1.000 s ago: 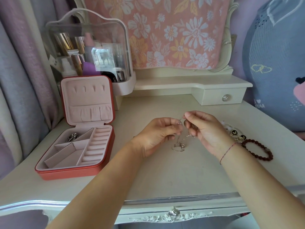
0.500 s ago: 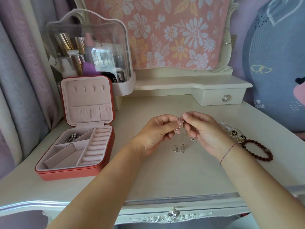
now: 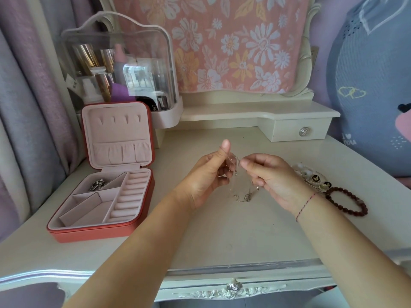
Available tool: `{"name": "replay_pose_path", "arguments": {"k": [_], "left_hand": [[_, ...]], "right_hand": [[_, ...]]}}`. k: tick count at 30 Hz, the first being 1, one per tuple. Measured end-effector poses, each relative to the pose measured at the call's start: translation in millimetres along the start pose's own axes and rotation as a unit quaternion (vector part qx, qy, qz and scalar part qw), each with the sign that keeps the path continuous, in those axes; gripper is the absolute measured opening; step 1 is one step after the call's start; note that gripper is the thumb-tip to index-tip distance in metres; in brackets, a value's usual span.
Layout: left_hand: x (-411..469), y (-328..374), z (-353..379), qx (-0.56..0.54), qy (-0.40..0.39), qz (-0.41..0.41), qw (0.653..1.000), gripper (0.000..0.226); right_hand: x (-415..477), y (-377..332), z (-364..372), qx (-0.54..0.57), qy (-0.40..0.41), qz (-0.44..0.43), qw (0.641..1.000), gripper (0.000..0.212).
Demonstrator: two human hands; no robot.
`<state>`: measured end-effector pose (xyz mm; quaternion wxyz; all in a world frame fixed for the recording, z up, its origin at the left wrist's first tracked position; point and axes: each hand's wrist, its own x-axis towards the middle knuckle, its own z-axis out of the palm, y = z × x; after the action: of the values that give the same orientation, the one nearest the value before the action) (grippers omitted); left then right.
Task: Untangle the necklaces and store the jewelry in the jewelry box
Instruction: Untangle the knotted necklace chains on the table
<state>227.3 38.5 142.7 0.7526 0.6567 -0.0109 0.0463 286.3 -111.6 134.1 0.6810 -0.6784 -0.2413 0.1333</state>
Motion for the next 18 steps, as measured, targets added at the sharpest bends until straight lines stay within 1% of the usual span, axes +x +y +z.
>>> {"name": "replay_pose_path", "arguments": {"k": [2,5,10,13,18], "left_hand": [[0.6,1.9,-2.1,-0.024,0.022,0.003,0.999,0.051],[1.2,7.4,-7.5,-0.088,0.067,0.002,0.994,0.059],[-0.6,15.2,-25.1,-0.225,0.116,0.02,0.967,0.052],[-2.4,16.4,-28.4,-0.275,0.122,0.023,0.953,0.048],[-2.3,16.4,-27.5,-0.313,0.103,0.02,0.944,0.046]], "right_hand": [[1.8,0.4,-1.0,0.021,0.029,0.007,0.999,0.016],[3.4,0.8,-3.9,0.054,0.062,0.015,0.996,0.018],[4.2,1.7,-6.3,0.056,0.082,0.019,0.995,0.016],[3.1,1.4,-5.6,0.042,0.086,0.02,0.995,0.014],[2.3,-0.5,-6.6,0.05,0.095,0.025,0.994,0.014]]}}
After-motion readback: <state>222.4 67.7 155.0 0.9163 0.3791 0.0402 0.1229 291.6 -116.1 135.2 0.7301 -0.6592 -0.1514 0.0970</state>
